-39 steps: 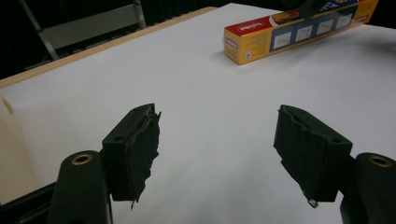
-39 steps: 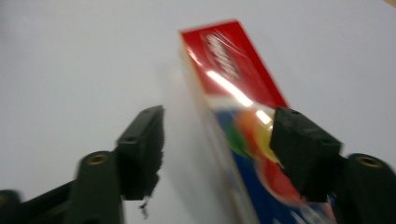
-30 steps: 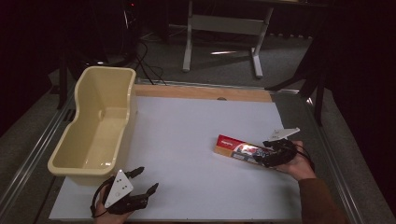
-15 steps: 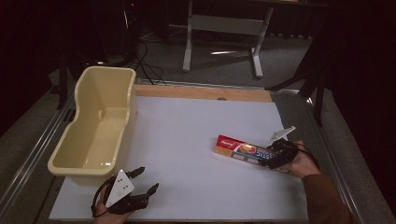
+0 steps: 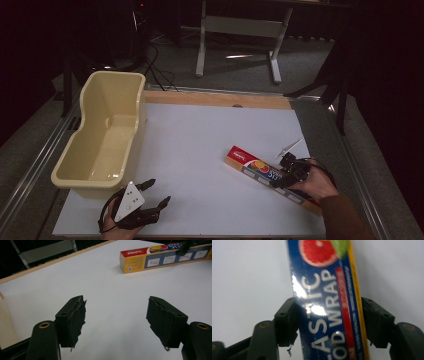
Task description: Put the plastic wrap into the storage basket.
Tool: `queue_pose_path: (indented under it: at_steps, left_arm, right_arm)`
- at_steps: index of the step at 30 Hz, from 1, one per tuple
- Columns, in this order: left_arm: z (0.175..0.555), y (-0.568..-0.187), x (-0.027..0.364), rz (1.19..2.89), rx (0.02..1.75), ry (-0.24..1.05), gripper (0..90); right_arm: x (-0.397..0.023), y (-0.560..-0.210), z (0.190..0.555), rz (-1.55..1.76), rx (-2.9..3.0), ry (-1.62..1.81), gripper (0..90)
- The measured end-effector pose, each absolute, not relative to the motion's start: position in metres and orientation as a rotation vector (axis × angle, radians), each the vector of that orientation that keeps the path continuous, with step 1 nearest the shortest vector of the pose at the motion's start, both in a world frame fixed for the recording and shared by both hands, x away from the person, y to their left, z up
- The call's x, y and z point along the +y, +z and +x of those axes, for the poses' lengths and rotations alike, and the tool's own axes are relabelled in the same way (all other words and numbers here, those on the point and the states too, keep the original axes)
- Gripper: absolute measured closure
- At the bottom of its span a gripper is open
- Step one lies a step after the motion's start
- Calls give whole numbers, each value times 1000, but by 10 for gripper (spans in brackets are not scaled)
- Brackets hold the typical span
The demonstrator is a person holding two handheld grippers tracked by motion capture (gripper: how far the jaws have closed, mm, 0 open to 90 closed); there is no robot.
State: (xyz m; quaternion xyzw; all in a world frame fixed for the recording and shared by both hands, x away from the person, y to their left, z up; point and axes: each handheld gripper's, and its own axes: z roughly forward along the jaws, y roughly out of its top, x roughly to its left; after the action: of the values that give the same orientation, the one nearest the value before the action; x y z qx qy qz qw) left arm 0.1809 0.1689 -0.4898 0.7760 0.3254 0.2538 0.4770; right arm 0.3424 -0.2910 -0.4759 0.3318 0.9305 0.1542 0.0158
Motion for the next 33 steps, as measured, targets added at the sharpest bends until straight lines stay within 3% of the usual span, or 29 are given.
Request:
queue_pose_path:
  at_steps: [6,11,25,33]
  left_arm:
    - [180,-489,170,1893,791,622,310]
    - [180,-489,169,1894,789,619,311]
    - [180,-489,170,1891,796,624,314]
    - [180,-489,170,1890,800,627,317]
  right_arm:
    - [-268,-477,343,800,2945,317,301]
    - [-260,-486,349,734,2980,193,349]
    - [-244,-488,359,792,3014,-53,410]
    - [-242,-486,359,977,3058,12,415]
